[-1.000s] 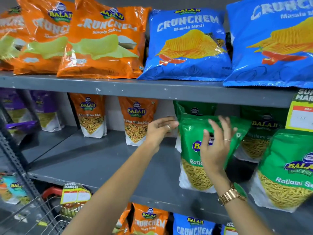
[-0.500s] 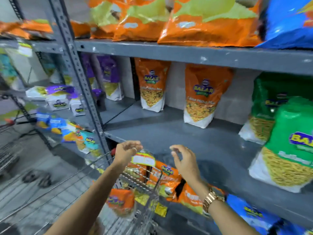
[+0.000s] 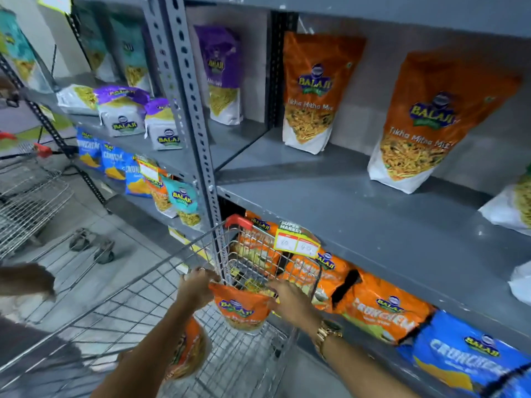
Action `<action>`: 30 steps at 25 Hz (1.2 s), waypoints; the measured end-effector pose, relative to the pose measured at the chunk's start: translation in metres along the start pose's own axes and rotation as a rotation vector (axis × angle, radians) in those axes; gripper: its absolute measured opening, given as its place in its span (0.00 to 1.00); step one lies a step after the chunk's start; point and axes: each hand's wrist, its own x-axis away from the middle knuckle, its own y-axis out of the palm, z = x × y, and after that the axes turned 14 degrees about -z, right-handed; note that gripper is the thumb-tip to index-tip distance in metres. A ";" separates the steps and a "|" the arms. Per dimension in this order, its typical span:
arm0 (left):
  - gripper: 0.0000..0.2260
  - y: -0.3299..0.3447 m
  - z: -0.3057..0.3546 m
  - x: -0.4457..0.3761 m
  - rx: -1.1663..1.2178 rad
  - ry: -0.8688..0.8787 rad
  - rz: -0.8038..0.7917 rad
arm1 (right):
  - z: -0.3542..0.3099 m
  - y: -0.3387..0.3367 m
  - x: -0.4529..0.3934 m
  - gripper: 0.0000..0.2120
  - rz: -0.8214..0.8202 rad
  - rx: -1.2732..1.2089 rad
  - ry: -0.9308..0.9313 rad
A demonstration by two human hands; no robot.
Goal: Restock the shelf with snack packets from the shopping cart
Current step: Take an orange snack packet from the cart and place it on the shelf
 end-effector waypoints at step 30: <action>0.18 -0.203 0.232 0.127 1.349 0.935 0.423 | -0.031 -0.257 0.167 0.07 1.165 -0.697 -0.426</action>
